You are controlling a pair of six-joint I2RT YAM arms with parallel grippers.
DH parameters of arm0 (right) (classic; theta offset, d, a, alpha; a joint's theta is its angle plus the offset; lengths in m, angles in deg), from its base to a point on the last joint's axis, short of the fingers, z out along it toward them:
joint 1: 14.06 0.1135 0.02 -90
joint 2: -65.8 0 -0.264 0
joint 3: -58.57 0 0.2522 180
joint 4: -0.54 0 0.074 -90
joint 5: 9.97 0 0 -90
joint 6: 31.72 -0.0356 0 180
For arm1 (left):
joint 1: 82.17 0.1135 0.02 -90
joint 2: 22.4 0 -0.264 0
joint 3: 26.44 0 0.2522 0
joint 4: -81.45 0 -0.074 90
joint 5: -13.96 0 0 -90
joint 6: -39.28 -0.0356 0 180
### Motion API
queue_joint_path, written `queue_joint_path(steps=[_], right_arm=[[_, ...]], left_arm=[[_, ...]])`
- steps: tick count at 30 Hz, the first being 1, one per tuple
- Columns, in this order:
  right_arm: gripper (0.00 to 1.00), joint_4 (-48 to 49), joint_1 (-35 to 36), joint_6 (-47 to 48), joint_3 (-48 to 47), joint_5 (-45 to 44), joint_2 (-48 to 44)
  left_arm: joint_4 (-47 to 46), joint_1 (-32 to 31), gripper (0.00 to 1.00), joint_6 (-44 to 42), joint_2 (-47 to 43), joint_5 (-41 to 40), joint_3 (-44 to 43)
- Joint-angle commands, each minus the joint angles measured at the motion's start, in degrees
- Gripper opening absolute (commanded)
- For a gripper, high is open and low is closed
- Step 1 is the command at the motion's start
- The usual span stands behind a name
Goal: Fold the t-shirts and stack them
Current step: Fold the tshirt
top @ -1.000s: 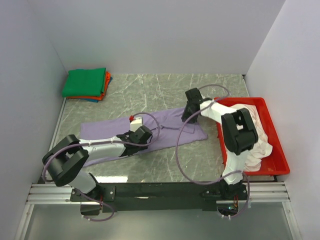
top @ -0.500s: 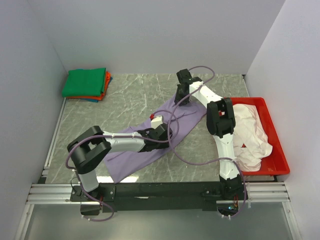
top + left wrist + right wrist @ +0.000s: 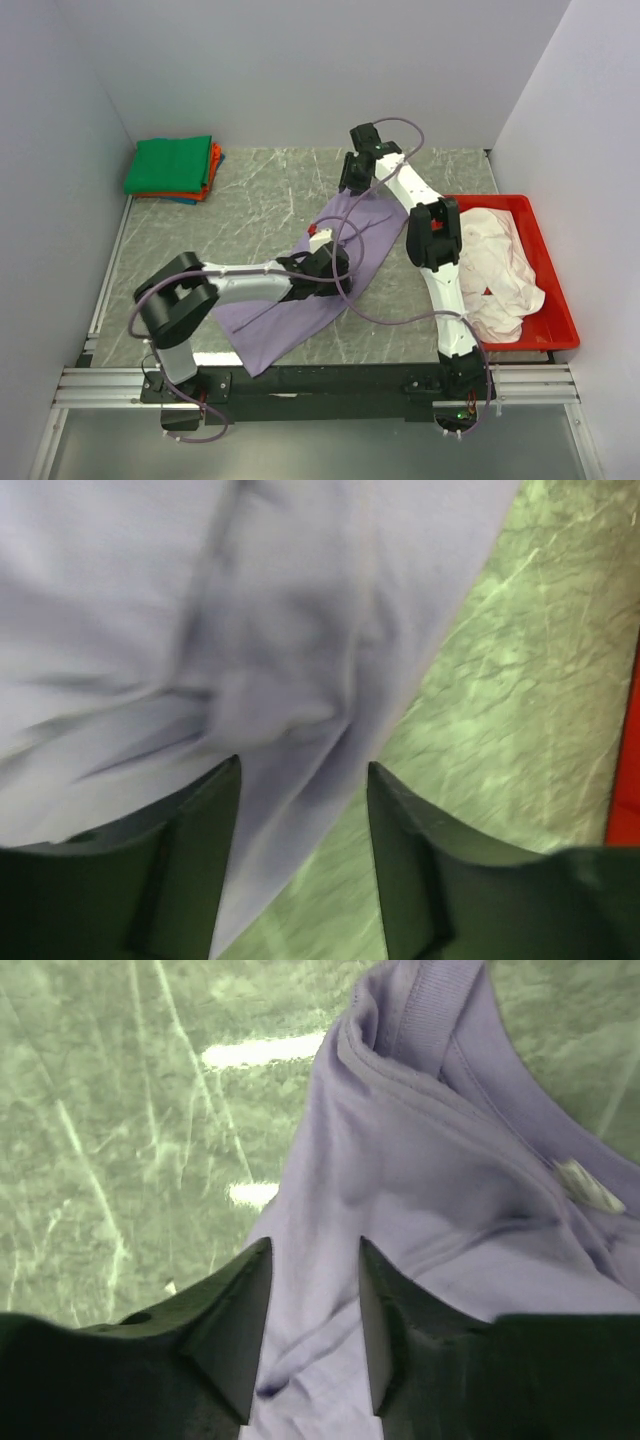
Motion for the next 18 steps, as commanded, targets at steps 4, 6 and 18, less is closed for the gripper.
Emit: queue_joint_path(steps=[4, 6, 18], right_arm=[[0.51, 0.6, 0.0, -0.2, 5.7, -4.7, -14.9], [0.51, 0.5, 0.0, -1.0, 9.5, -6.2, -17.9], [0.48, 12.9, 0.2, -3.6, 39.8, -5.9, -31.0]], left_arm=[[8.9, 0.5, 0.61, -6.0, -15.7, -10.6, 7.7], [11.5, 0.7, 0.61, -3.4, -20.1, -14.5, 11.2], [17.3, 8.6, 0.53, 9.7, -35.5, -16.9, 28.7]])
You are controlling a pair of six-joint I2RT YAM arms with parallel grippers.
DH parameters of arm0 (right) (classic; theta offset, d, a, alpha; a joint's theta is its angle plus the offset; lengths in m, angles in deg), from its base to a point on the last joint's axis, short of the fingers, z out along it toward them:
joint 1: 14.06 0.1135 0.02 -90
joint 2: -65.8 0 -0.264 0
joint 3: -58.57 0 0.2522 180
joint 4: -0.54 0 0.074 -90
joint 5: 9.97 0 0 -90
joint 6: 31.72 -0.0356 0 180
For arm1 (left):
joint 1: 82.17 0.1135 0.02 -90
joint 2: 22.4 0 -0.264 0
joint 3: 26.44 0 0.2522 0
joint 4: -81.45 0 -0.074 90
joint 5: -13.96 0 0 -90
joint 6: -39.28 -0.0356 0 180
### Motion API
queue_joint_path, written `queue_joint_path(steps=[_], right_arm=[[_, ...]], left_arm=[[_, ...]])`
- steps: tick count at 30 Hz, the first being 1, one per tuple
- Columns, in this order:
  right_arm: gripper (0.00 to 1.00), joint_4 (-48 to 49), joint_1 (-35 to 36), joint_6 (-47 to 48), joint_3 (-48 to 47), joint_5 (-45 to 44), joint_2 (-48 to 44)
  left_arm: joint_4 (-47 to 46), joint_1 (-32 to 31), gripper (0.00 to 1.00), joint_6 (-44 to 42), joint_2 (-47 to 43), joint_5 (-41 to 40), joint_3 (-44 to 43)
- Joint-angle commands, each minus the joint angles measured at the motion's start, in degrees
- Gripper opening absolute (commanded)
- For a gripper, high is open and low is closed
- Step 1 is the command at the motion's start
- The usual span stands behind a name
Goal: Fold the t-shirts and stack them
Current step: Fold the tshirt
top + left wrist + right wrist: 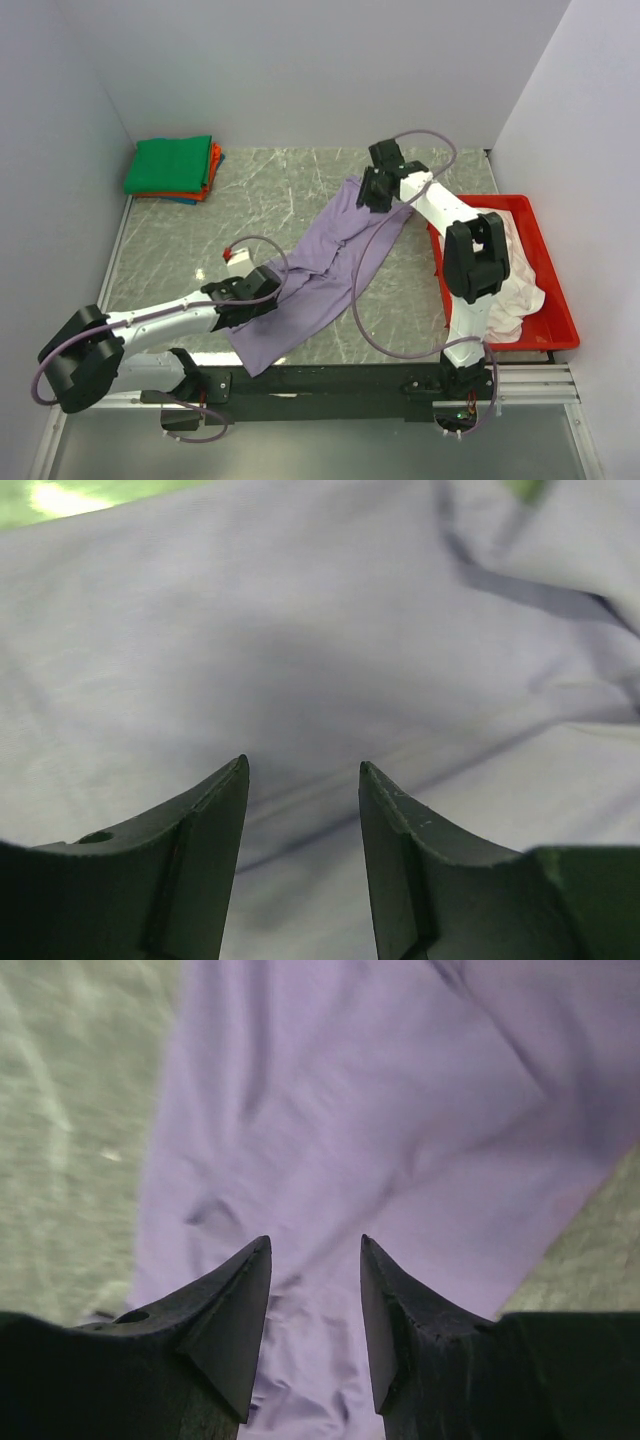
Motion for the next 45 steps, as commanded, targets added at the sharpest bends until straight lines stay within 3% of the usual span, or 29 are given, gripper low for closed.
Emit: queue_joint_path(steps=[1, 8, 15, 25, 31, 36, 45], right_arm=[[0.48, 3.6, 0.1, -0.9, 3.6, -0.8, -1.3], [0.47, 3.3, 0.1, -0.6, 3.7, -2.3, 3.2], [0.45, 1.5, 0.1, 0.5, -1.4, -3.1, 11.3], [0.43, -4.3, 0.2, 3.9, -16.5, -3.9, 21.9], [0.42, -8.8, 0.7, 7.3, -26.3, -2.5, 27.7], [0.42, -9.4, 2.3, 10.5, -30.3, -0.7, 30.0], [0.42, -10.4, 3.6, 12.6, -36.9, -0.7, 33.5]], left_arm=[[0.9, 1.5, 0.54, 3.8, -3.1, -2.4, 1.9], [-1.7, 3.2, 0.52, 4.5, 3.2, 4.2, 5.2], [-3.3, 1.9, 0.40, 7.5, 5.6, 12.7, 9.1], [4.8, -8.9, 0.39, 16.3, 1.9, 16.9, 7.3], [5.2, -14.2, 0.39, 18.1, 1.4, 20.5, 4.9], [3.6, -19.3, 0.40, 17.6, 4.1, 22.2, 1.5], [3.6, -20.5, 0.45, 12.3, 6.2, 22.1, -4.5]])
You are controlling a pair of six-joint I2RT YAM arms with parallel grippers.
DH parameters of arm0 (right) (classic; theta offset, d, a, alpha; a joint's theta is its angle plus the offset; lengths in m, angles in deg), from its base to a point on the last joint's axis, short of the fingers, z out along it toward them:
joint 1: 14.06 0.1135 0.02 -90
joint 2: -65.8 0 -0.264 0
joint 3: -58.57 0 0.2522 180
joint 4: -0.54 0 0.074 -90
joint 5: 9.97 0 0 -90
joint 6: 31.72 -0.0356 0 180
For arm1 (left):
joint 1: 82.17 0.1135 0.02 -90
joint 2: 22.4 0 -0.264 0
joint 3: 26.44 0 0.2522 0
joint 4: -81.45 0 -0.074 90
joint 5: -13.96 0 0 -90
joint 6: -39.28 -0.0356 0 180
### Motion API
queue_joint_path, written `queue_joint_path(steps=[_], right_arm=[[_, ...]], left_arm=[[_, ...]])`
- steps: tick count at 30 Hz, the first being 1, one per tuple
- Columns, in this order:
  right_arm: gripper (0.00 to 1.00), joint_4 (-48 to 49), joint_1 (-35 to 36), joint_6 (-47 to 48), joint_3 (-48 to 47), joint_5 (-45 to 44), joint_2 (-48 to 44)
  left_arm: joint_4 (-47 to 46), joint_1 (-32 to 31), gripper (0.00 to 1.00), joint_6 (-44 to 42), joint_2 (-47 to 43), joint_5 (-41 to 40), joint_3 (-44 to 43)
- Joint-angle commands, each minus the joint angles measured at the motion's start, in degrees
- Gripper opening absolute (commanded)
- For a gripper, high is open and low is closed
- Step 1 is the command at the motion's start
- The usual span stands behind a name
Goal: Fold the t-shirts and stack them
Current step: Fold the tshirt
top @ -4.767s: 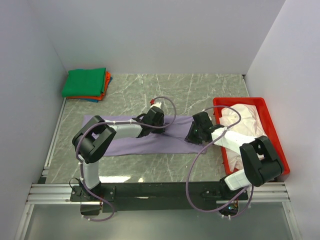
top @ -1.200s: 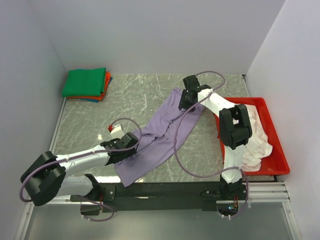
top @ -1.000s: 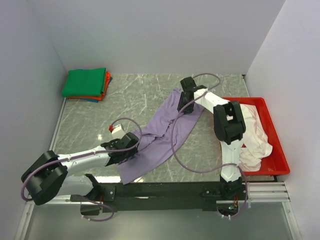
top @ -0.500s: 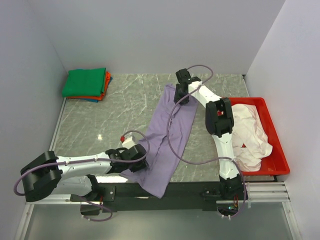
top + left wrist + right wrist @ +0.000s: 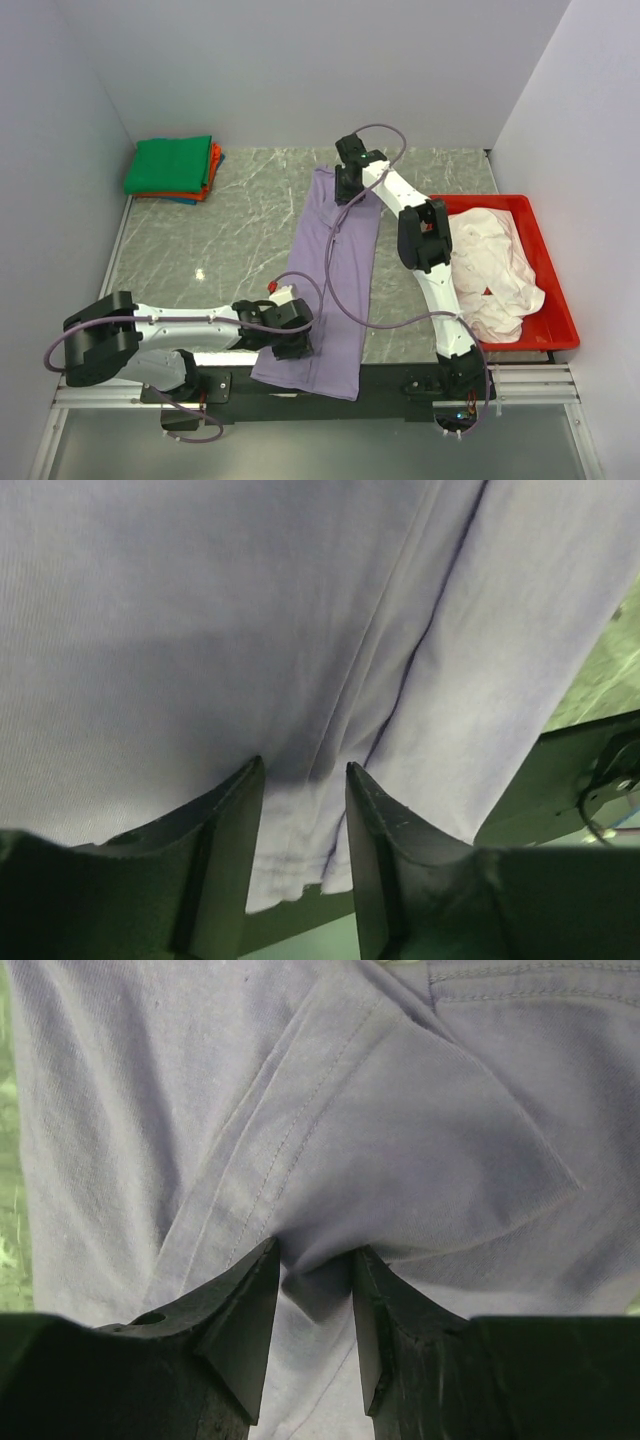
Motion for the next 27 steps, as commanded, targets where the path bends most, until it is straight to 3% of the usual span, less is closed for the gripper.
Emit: queue_joint_path(steps=[1, 5, 8, 14, 19, 23, 27], right_arm=[[0.43, -0.5, 0.4, 2.3, -1.5, 0.4, 1.4], [0.45, 0.5, 0.2, 4.2, -2.4, -0.4, 0.2], [0.46, 0.7, 0.1, 5.3, -2.7, -1.5, -2.0], [0.51, 3.8, -1.1, 2.5, 4.1, -2.4, -11.9], [0.52, 6.5, -3.4, -3.2, 15.0, -2.5, -20.2], [0.50, 9.0, -4.9, -5.8, 23.2, -2.3, -25.1], [0.49, 10.9, -6.4, -7.6, 29.1, -1.5, -26.2]], left_arm=[[5.8, -0.6, 0.46, -2.9, -1.3, 0.3, -2.5], [8.0, 0.6, 0.55, -7.3, -4.3, -2.8, -5.6], [8.2, 4.9, 0.61, -13.5, -6.0, -5.2, -9.2], [-2.7, 23.4, 0.64, -27.7, -5.0, -6.3, -14.8], [-9.2, 32.0, 0.61, -37.2, 8.8, -8.3, -26.3], [-15.2, 39.2, 0.61, -42.4, 19.0, -3.3, -33.3], [-17.4, 41.9, 0.63, -48.3, 28.9, 1.3, -44.1]])
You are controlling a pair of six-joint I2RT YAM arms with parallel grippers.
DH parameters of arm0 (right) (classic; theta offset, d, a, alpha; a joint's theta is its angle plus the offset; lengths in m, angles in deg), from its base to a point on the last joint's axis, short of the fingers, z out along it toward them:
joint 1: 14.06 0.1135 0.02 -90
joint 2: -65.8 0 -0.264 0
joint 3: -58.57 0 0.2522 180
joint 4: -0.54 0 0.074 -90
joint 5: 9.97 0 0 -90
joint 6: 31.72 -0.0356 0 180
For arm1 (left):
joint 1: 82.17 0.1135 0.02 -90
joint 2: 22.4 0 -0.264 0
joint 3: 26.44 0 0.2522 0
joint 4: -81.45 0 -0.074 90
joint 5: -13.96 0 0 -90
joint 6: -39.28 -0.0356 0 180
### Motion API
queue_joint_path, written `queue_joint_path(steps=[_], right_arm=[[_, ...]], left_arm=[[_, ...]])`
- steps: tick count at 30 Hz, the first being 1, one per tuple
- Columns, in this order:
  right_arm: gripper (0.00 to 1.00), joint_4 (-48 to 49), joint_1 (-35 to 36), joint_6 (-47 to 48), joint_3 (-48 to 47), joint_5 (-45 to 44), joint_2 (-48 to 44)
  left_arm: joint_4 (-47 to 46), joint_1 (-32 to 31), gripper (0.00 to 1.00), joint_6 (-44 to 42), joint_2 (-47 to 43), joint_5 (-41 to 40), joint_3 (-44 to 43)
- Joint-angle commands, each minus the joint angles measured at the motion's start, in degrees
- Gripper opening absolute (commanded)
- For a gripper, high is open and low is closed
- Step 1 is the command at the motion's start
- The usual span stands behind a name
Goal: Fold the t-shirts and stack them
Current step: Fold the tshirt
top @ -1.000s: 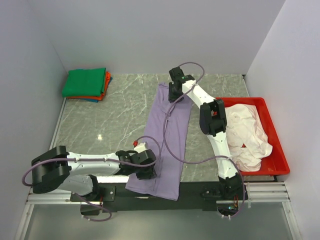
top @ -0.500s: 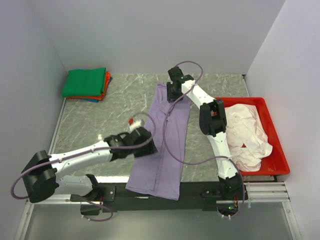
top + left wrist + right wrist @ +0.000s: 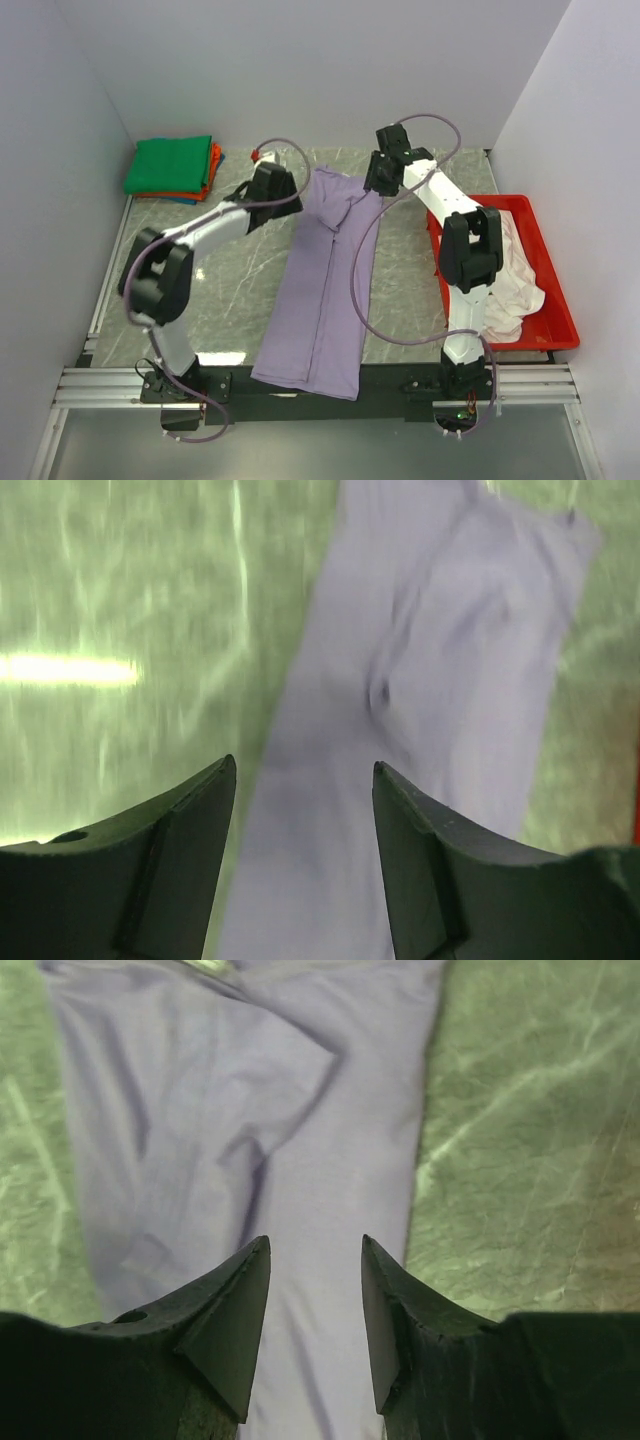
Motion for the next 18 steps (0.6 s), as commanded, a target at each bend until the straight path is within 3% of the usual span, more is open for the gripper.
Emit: queue_joint_path(steps=[1, 12, 18], right_arm=[[0.49, 3.2, -1.1, -3.2, 4.2, 0.3, -0.5], [0.43, 2.6, -5.2, -3.9, -2.5, 4.7, 10.1], [0.42, 3.3, -6.3, -3.9, -3.5, 6.1, 13.1]], left_arm=[[-4.4, 1.6, 0.63, -8.7, 6.6, 4.3, -9.8], [-4.5, 5.5, 0.66, -16.1, 29.4, 21.4, -30.5], [-1.5, 5.9, 0.67, -18.3, 35.6, 21.3, -37.3]])
